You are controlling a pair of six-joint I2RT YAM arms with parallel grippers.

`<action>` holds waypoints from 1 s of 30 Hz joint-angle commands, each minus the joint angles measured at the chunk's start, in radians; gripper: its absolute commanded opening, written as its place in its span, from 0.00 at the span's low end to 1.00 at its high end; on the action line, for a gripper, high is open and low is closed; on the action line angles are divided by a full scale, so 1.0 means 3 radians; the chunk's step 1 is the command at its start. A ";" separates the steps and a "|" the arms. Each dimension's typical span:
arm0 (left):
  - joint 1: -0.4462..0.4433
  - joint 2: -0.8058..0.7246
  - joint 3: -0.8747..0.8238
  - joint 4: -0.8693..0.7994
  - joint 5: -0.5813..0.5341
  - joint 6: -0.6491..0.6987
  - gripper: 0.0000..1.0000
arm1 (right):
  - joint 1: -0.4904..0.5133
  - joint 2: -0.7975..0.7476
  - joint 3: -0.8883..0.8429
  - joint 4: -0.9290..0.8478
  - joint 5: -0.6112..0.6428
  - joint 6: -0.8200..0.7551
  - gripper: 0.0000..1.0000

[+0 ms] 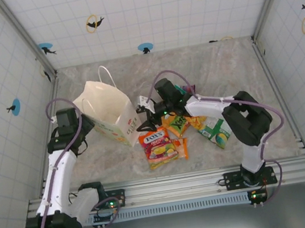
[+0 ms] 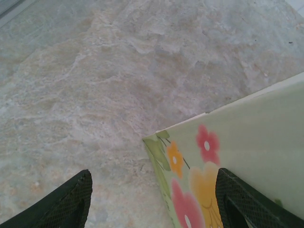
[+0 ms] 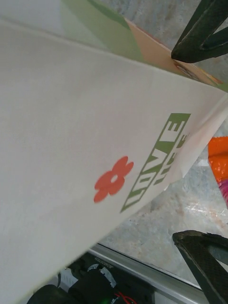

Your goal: Place the snacks into the paper bag

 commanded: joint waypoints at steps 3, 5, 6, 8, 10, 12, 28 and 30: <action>0.0017 0.0216 0.0085 0.0305 0.0150 0.0105 0.69 | 0.0156 -0.0323 -0.0259 0.0418 0.0207 0.0145 0.92; 0.0010 0.0304 0.0130 0.0363 0.0225 0.0116 0.69 | 0.0208 -0.0351 -0.0309 0.0458 0.0270 0.0169 0.92; 0.0013 0.0345 0.0134 0.0395 0.0271 0.0121 0.69 | 0.0251 -0.0364 -0.0335 0.0462 0.0326 0.0174 0.91; 0.0012 0.0421 0.0147 0.0476 0.0357 0.0119 0.68 | 0.0326 -0.0384 -0.0393 0.0499 0.0428 0.0185 0.91; 0.0013 0.0484 0.0147 0.0545 0.0433 0.0132 0.68 | 0.0396 -0.0412 -0.0484 0.0613 0.0525 0.0247 0.91; 0.0013 0.0550 0.0155 0.0610 0.0508 0.0156 0.68 | 0.0443 -0.0424 -0.0555 0.0731 0.0589 0.0333 0.91; 0.0039 0.0711 0.0306 0.0453 0.0415 0.0132 0.71 | 0.0552 -0.0799 -0.1030 0.1073 0.1344 0.0594 0.91; 0.0088 0.0684 0.0255 0.0453 0.0378 0.0117 0.71 | 0.0542 -0.0856 -0.1104 0.1128 0.1699 0.0645 0.91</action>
